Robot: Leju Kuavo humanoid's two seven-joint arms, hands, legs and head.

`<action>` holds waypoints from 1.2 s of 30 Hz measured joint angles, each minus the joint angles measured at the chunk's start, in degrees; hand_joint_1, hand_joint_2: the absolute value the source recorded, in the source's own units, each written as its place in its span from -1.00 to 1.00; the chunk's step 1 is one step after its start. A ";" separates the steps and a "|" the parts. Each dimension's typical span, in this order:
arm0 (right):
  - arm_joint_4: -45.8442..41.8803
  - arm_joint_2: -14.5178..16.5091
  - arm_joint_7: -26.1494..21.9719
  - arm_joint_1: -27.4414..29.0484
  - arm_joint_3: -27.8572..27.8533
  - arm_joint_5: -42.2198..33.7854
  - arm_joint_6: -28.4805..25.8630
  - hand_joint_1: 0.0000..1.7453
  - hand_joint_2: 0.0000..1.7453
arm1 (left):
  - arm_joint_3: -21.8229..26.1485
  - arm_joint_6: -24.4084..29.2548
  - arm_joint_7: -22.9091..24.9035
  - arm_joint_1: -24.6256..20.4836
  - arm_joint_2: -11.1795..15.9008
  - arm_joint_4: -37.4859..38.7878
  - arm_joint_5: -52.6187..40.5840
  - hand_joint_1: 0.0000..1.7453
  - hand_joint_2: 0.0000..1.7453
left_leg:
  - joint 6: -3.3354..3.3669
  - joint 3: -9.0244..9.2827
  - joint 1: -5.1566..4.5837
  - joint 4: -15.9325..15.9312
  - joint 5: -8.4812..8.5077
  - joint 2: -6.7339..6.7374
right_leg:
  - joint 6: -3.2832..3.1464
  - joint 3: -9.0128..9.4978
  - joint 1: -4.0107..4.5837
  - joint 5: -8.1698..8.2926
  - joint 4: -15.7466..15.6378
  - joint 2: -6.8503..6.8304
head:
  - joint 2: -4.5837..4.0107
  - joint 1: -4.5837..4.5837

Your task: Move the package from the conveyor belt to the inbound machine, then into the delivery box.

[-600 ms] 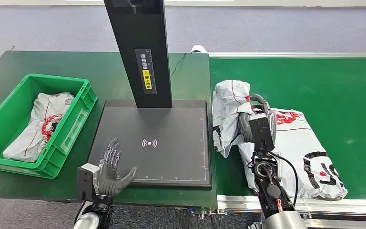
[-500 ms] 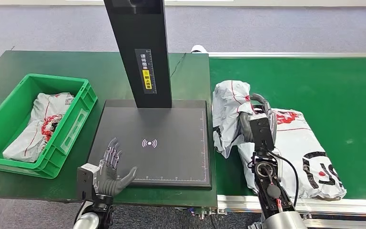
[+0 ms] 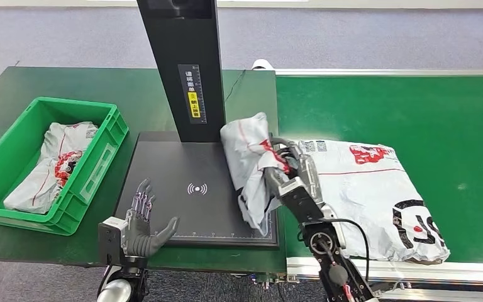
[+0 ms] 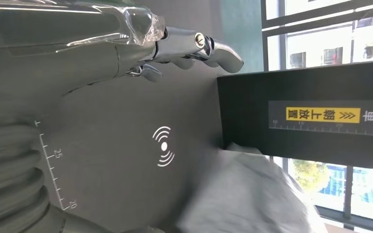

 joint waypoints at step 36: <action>8.40 1.49 3.27 -1.71 14.38 6.02 0.70 -1.00 1.00 | 0.06 2.39 -1.08 -2.18 -0.76 1.14 2.37 -1.00 1.00 | 0.00 0.03 -0.01 0.01 0.00 0.00 | 0.00 0.03 -0.01 0.00 0.00 0.00 | 0.00 0.00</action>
